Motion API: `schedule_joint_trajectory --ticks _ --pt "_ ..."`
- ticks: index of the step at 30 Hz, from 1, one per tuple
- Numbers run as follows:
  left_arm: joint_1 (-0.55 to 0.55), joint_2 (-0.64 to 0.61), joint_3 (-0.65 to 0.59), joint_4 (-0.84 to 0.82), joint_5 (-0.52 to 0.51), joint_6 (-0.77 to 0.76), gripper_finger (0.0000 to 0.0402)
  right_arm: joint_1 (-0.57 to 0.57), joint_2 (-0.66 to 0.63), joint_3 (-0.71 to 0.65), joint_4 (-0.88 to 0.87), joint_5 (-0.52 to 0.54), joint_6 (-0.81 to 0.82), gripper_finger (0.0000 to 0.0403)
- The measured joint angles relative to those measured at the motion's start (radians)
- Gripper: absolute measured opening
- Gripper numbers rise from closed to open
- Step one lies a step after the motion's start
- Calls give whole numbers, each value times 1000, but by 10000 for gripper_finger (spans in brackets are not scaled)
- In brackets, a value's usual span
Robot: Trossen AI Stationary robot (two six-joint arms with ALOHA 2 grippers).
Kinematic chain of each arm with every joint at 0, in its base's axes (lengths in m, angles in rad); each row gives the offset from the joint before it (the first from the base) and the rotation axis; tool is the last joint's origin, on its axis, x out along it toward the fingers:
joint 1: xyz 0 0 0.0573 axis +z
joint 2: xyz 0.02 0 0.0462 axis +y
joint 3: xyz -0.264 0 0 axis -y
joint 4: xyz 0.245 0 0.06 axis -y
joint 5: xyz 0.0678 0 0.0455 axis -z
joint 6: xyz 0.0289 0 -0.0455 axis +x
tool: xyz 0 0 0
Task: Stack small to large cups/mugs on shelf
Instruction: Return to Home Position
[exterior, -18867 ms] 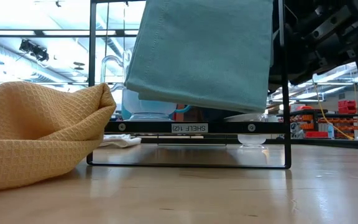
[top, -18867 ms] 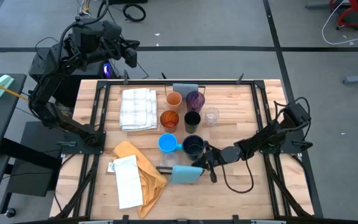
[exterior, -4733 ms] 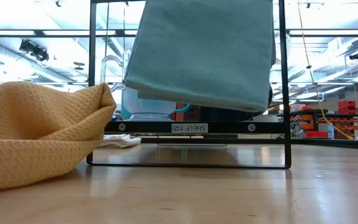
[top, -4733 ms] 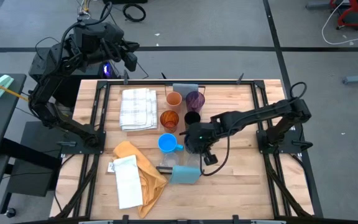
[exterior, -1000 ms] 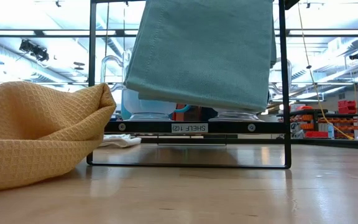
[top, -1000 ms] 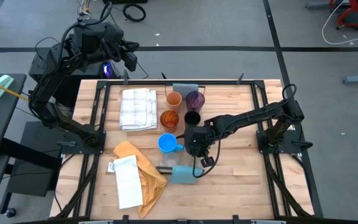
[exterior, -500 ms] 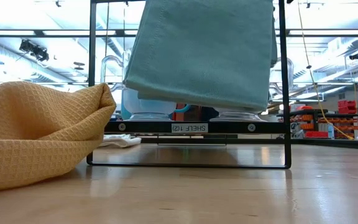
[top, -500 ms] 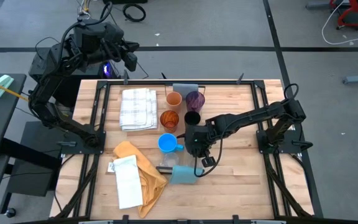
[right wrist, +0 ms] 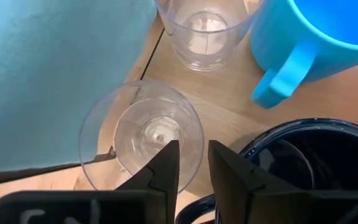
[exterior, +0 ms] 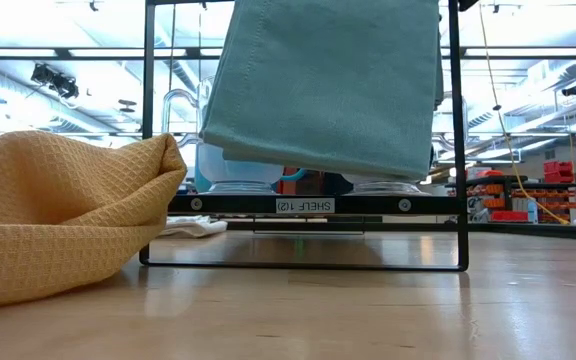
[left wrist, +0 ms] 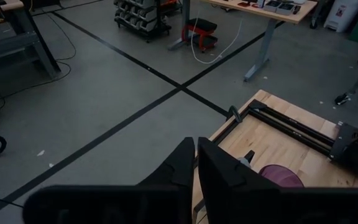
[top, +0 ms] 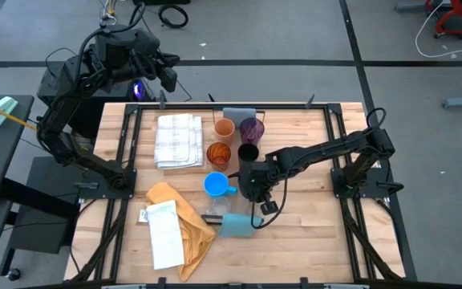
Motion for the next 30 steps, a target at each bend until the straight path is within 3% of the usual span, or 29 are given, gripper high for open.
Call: schedule_joint_trajectory --ticks 11,17,25,30 --pt "0 0 0 -1 0 0 38 -3 -11 107 -63 10 -27 94" --pt "-58 0 -1 26 -3 77 35 -15 -30 199 -249 37 -38 93" --pt "-211 -4 -168 394 61 156 28 -68 -264 156 -405 98 91 91" --pt "-290 -4 -392 793 192 146 33 -69 -471 101 -418 179 221 91"
